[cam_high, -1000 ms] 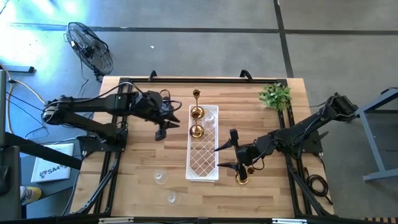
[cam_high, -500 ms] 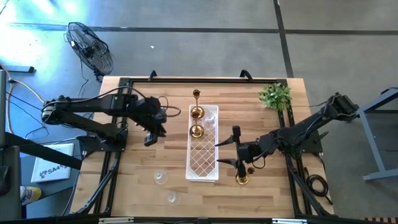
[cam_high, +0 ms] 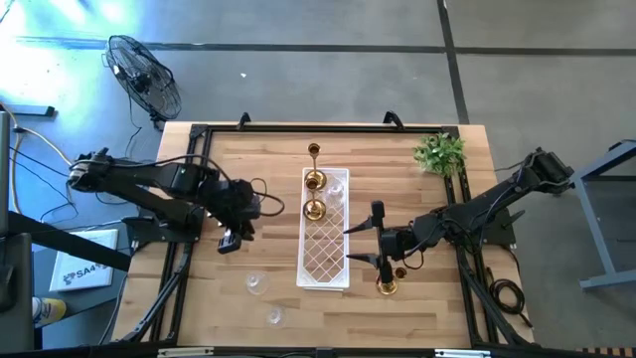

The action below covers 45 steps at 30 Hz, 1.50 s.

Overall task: Pick & Place candle stick holders
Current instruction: Put the top transparent candle holder on the shelf aligned with the other transparent candle holder

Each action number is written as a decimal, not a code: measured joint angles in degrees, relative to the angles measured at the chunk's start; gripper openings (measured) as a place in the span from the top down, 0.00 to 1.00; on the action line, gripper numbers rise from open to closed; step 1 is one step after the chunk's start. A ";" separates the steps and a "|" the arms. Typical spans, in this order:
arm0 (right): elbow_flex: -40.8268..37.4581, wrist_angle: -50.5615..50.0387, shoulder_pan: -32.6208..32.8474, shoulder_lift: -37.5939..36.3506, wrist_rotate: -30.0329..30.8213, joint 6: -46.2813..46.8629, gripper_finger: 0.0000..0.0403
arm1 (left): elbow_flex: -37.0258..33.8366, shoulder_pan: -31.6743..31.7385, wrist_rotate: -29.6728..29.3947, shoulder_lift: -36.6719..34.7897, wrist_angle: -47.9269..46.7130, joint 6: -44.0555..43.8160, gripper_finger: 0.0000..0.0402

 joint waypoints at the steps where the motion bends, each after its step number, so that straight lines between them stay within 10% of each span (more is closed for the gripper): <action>1: 0.00 0.02 0.00 0.00 0.00 0.00 0.36 | 0.00 -0.35 -1.01 0.00 0.22 0.06 0.77; 25: 0.00 -0.17 0.00 0.00 -0.02 0.13 0.36 | 0.01 -0.95 -14.65 0.48 2.58 -3.85 0.17; 45: -0.02 -0.87 -0.01 0.02 -0.72 1.19 0.36 | 0.01 -18.44 -10.63 2.13 -2.30 -13.56 0.12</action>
